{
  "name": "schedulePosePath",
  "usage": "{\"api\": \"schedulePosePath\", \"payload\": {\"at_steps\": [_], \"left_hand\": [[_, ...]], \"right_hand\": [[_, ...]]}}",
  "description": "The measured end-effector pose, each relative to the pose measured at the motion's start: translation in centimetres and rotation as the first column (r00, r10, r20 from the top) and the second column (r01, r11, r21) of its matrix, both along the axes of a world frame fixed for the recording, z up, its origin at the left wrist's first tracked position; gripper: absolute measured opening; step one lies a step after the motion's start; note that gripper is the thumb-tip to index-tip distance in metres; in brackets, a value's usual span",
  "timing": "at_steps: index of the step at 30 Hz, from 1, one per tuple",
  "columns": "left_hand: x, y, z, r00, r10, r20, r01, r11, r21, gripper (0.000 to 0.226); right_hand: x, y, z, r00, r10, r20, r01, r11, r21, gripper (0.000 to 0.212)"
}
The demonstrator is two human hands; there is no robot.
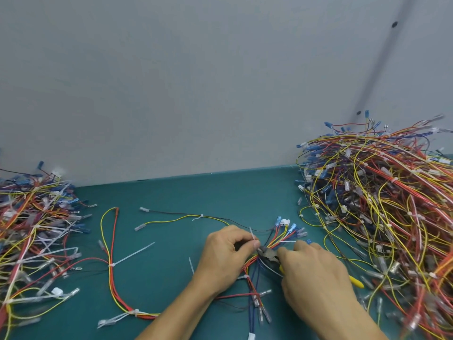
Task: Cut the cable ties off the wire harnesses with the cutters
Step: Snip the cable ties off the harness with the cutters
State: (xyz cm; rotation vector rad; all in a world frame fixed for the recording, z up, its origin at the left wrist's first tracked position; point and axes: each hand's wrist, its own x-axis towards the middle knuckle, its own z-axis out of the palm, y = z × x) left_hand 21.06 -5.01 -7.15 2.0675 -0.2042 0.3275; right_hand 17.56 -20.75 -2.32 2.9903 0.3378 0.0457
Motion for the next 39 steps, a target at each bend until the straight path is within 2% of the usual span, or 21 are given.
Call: {"api": "schedulePosePath", "payload": {"at_steps": [6,10,13,15,17,21,26,33,39], "left_hand": [[-0.2,-0.1,0.4,1.0,0.006,-0.01,-0.006,0.997,0.071,0.019],[-0.2,0.4,0.6,0.985,0.161,-0.062,-0.168,0.974,-0.149,0.024],[0.0,0.6,0.3,0.985,0.142,-0.098,-0.16,0.963,-0.216,0.022],[0.0,0.5,0.2,0.991,0.095,-0.099,-0.114,0.972,-0.206,0.022],[0.0,0.4,0.3,0.996,0.052,-0.072,-0.061,0.989,-0.132,0.024],[0.0,0.5,0.7,1.0,0.006,-0.022,-0.006,1.0,0.0,0.031],[-0.1,0.5,0.8,0.993,0.027,-0.117,-0.045,0.987,-0.152,0.023],[0.0,0.4,0.5,0.992,0.072,-0.101,-0.089,0.979,-0.181,0.026],[-0.1,0.4,0.4,0.992,0.084,-0.097,-0.1,0.978,-0.181,0.025]], "right_hand": [[-0.1,0.2,-0.2,0.999,0.027,-0.038,-0.026,0.999,0.036,0.026],[-0.1,0.1,-0.7,0.994,0.029,-0.104,-0.024,0.998,0.055,0.029],[0.0,0.0,-0.1,0.991,0.041,-0.125,-0.034,0.998,0.057,0.032],[0.1,-0.4,0.6,0.99,0.053,-0.127,-0.047,0.998,0.051,0.032],[0.3,-1.3,1.5,0.992,0.049,-0.119,-0.042,0.997,0.062,0.03],[0.5,-3.0,3.6,0.994,0.111,-0.009,-0.11,0.992,0.054,0.026],[1.8,-2.1,3.2,0.991,0.131,0.021,-0.132,0.991,0.033,0.02],[2.5,0.2,1.5,0.985,0.175,0.004,-0.175,0.984,-0.018,0.022],[2.1,-0.3,2.1,0.993,0.116,0.035,-0.115,0.993,-0.018,0.024]]}}
